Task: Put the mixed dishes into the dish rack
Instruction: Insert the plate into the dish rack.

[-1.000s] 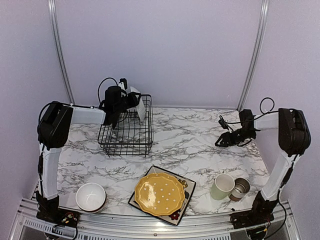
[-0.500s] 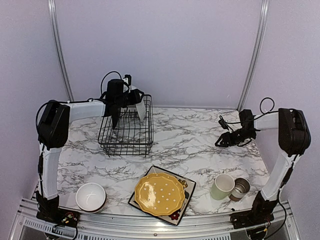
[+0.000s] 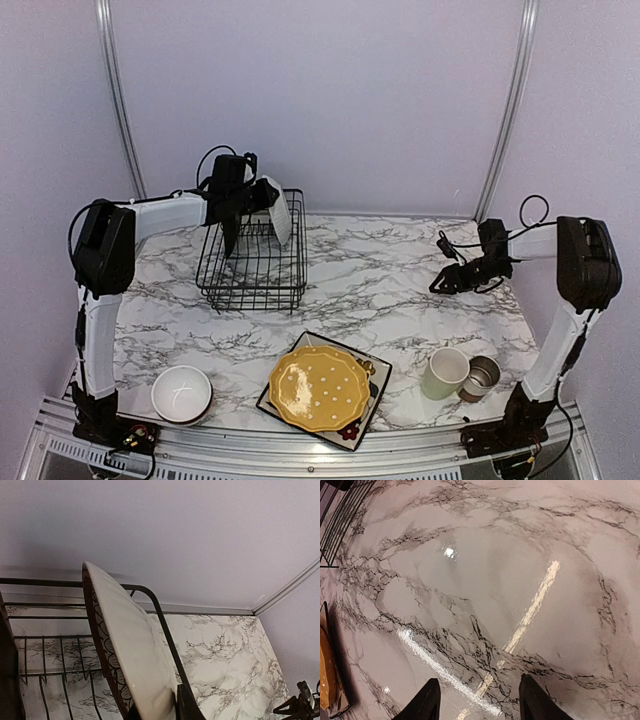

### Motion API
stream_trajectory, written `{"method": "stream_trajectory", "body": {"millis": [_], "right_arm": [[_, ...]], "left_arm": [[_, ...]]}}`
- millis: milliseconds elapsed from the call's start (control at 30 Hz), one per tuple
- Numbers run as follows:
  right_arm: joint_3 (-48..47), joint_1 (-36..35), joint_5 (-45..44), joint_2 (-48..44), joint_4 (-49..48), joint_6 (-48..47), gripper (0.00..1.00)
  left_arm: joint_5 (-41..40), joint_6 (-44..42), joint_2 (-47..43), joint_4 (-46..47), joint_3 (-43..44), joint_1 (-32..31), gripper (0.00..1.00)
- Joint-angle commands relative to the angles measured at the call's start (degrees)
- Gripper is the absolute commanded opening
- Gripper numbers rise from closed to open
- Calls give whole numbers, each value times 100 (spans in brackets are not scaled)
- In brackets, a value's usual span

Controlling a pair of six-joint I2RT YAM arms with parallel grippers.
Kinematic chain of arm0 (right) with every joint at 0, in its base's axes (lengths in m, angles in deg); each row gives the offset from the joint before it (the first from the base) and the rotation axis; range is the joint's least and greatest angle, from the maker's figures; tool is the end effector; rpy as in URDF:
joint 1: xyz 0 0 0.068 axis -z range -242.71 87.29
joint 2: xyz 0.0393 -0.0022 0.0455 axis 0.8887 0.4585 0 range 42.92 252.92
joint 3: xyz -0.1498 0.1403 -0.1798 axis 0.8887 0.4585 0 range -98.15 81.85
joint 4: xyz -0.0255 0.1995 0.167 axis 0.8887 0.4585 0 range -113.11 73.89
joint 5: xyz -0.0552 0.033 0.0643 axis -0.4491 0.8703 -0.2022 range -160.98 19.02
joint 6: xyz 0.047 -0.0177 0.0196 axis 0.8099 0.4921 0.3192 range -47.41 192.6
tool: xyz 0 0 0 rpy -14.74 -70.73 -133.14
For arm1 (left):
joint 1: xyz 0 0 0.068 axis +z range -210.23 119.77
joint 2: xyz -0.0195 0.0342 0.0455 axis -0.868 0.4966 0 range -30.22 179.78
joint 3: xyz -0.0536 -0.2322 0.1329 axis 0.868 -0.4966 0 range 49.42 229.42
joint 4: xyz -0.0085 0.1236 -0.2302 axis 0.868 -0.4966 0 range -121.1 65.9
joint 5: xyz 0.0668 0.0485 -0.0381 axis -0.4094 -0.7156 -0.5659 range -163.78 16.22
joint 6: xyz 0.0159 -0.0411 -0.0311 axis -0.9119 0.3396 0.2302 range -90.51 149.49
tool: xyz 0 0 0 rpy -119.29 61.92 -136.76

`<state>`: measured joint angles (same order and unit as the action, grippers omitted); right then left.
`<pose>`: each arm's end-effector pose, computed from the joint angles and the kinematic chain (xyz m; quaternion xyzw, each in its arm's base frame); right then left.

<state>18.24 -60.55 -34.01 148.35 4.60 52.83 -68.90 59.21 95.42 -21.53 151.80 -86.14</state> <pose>0.3492 0.0082 0.1534 -0.1985 0.9137 0.2742 0.2249 0.4709 -0.2322 0.2478 -0.0031 0.8222 -0.2962 0.4861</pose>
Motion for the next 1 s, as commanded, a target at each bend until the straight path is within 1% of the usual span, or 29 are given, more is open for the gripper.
{"method": "stream_trajectory", "body": {"millis": [0,100,233,367,467,500,567,600,633,733,900,967], "right_arm": [[-195,-13,56,-63,77,-62,52],[-195,-8,65,-66,77,-62,52],[-203,-10,71,-65,77,-63,52],[-204,-11,74,-79,95,-71,52],[-188,-13,72,-108,83,-71,52],[-194,-13,73,-99,78,-71,52],[-203,-13,85,-82,85,-63,52],[-212,-13,98,-62,93,-62,52],[-215,-13,106,-63,102,-67,52],[-200,-11,93,-102,102,-75,52],[-203,-13,99,-123,95,-71,53],[-204,-12,108,-119,95,-70,53]], "left_arm": [[472,-426,-314,35,62,-46,13],[789,-735,-367,3,62,-37,11],[841,-956,-334,-402,216,21,11],[1026,-805,-363,-655,210,85,10],[1279,-657,-495,-575,15,86,11],[1331,-618,-512,-570,-5,86,13],[1396,-608,-503,-688,58,86,27],[1318,-628,-498,-791,120,85,31],[1196,-653,-502,-898,136,86,33],[956,-756,-568,-1066,91,86,38],[760,-793,-600,-1207,103,86,39],[559,-808,-623,-1231,134,86,41]]}}
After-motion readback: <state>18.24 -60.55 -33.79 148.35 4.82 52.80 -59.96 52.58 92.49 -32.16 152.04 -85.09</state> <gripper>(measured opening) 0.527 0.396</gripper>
